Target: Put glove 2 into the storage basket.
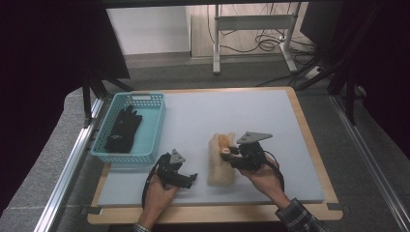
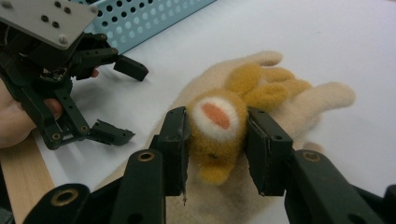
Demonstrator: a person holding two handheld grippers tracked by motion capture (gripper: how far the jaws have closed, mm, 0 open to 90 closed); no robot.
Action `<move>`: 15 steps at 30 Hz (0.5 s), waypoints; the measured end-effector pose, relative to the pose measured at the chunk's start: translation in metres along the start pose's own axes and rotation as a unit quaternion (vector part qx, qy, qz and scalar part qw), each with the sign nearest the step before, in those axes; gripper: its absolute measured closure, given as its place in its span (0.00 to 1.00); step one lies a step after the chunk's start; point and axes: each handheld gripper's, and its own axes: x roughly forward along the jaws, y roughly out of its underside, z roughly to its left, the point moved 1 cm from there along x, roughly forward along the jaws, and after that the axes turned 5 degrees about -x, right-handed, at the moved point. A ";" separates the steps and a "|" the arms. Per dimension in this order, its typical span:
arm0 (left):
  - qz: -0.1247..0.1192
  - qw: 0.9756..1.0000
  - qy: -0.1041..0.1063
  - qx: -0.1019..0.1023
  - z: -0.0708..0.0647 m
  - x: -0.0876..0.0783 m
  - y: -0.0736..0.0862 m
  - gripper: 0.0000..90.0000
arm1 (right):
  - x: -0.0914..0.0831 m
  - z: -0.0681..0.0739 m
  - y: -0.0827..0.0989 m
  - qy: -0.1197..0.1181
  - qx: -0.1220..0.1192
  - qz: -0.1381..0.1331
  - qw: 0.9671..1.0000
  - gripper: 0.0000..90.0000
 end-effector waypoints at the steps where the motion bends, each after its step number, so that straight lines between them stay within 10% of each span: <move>1: 0.000 1.000 0.000 0.000 0.000 0.000 0.000 0.02 | 0.005 0.003 0.000 0.002 0.000 0.003 1.000 0.67; 15: 0.001 1.000 0.000 0.002 0.000 0.000 0.000 0.02 | 0.044 0.007 0.023 0.020 0.043 0.026 0.999 0.56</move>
